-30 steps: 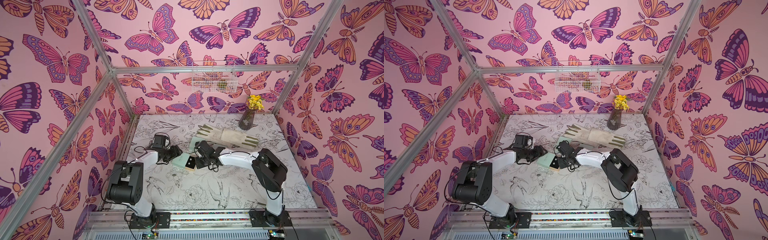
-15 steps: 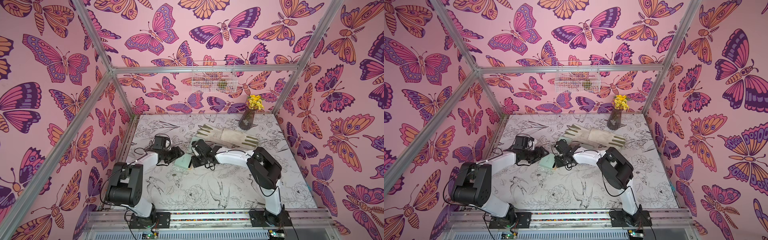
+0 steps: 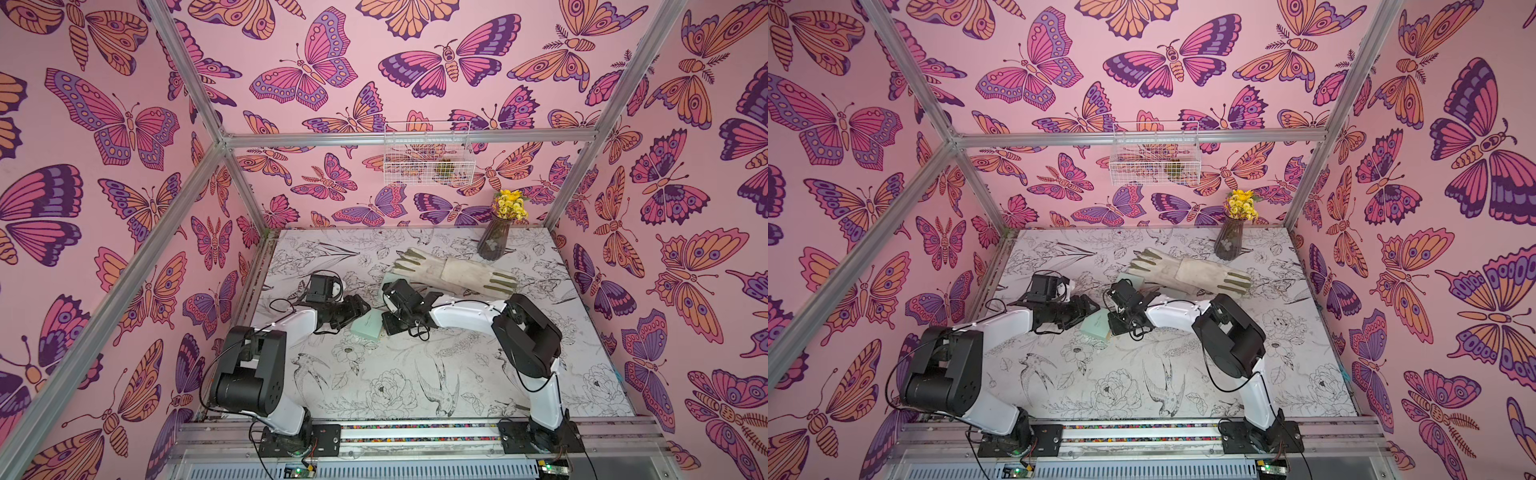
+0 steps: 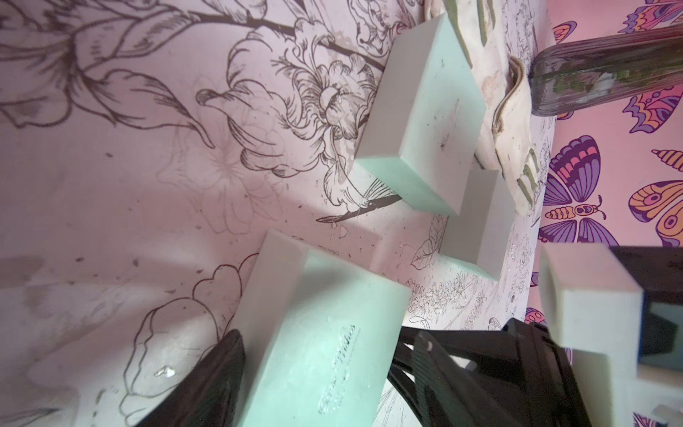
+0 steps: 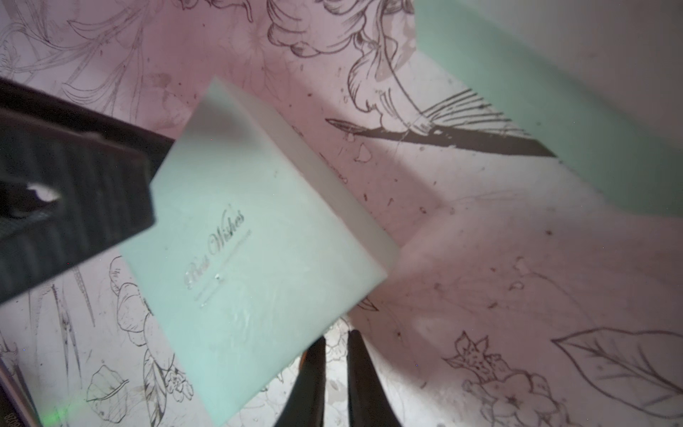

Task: Place the earrings into the drawer-style jewelry box
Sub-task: Close the drawer of the jewelry box, then reset both arms

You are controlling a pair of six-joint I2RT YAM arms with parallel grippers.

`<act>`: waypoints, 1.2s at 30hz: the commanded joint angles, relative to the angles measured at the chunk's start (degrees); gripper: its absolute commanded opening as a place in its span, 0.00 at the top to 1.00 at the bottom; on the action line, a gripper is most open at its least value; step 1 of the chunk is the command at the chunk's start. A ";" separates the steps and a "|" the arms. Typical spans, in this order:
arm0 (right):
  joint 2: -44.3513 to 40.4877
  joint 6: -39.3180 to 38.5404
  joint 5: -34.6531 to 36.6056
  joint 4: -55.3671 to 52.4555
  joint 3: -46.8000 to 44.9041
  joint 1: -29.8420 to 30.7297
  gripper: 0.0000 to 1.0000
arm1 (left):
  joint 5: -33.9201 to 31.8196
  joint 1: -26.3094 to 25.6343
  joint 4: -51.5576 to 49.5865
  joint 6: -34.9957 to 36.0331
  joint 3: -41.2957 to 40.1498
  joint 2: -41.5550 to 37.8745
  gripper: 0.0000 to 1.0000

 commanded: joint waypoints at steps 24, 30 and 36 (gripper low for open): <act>-50.16 -13.59 31.48 13.94 -38.78 -36.90 0.18 | -60.77 0.48 30.34 27.89 -21.97 -26.30 0.00; -51.37 -15.94 35.75 22.41 -43.86 -42.16 0.01 | -55.00 0.44 43.41 32.81 -27.31 -21.46 0.00; -47.29 -20.08 35.96 28.03 -45.49 -44.15 0.01 | -52.62 0.56 47.86 35.49 -26.20 -13.45 0.00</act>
